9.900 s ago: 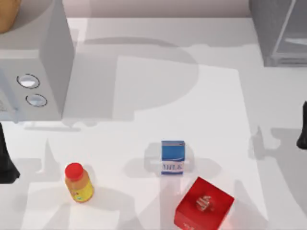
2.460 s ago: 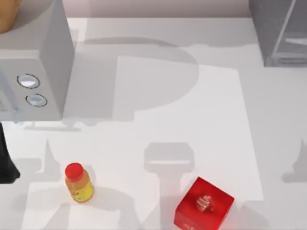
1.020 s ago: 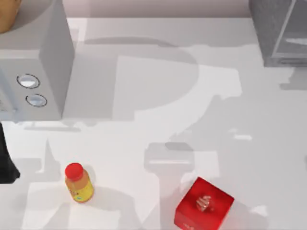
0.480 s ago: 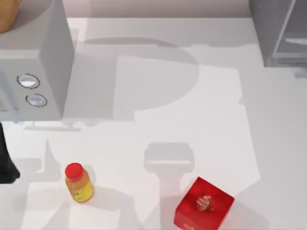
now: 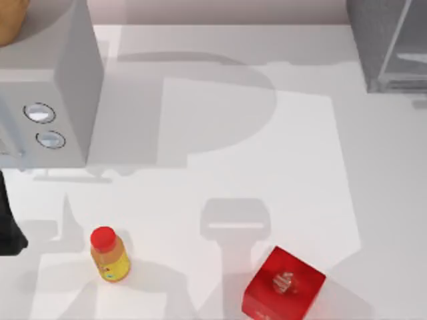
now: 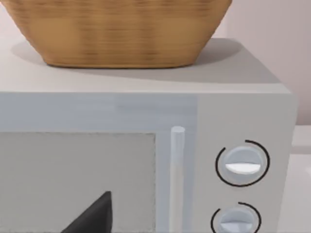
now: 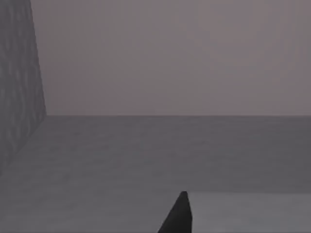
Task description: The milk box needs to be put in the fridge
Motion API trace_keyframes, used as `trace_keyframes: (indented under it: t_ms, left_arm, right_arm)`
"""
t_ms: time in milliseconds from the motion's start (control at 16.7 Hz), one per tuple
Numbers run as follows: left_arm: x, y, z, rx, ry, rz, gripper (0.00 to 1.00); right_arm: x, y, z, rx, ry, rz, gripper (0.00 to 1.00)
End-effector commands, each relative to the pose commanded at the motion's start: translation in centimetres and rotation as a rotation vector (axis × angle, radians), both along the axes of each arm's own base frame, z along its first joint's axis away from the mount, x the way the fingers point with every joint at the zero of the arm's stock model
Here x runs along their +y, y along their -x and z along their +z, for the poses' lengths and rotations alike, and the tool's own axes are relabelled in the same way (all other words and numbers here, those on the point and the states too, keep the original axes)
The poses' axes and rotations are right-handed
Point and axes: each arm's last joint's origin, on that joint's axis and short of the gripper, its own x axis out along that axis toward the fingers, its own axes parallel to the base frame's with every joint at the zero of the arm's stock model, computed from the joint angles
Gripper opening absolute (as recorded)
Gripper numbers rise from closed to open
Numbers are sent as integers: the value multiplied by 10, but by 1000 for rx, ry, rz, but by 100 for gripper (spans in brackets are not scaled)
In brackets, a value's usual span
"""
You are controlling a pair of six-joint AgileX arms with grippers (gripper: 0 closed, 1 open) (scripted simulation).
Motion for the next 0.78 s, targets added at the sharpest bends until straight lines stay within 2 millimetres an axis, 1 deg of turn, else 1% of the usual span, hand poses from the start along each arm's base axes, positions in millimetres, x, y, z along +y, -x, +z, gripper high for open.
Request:
trace_keyframes:
  t_ms: [60, 180, 300, 360, 420, 480, 660, 780]
  left_arm:
    - [0, 0, 0, 0, 0, 0, 100]
    - [0, 0, 0, 0, 0, 0, 100]
    - [0, 0, 0, 0, 0, 0, 100]
    - [0, 0, 0, 0, 0, 0, 100]
    - [0, 0, 0, 0, 0, 0, 100]
    - [0, 0, 0, 0, 0, 0, 100]
    - [0, 0, 0, 0, 0, 0, 100]
    - [0, 0, 0, 0, 0, 0, 100]
  right_arm:
    - [0, 0, -1, 4, -1, -2, 0]
    - [-3, -5, -11, 45, -12, -16, 0]
    - [-3, -17, -24, 99, -30, -17, 0]
    - [-2, -25, -26, 112, -35, -12, 0]
    - [-2, -36, -25, 107, -34, -7, 0]
    - [-2, -48, -18, 82, -29, 0, 0]
    - [-2, -88, 17, -26, -7, 17, 0]
    - [-1, -106, 29, -45, -5, 19, 0]
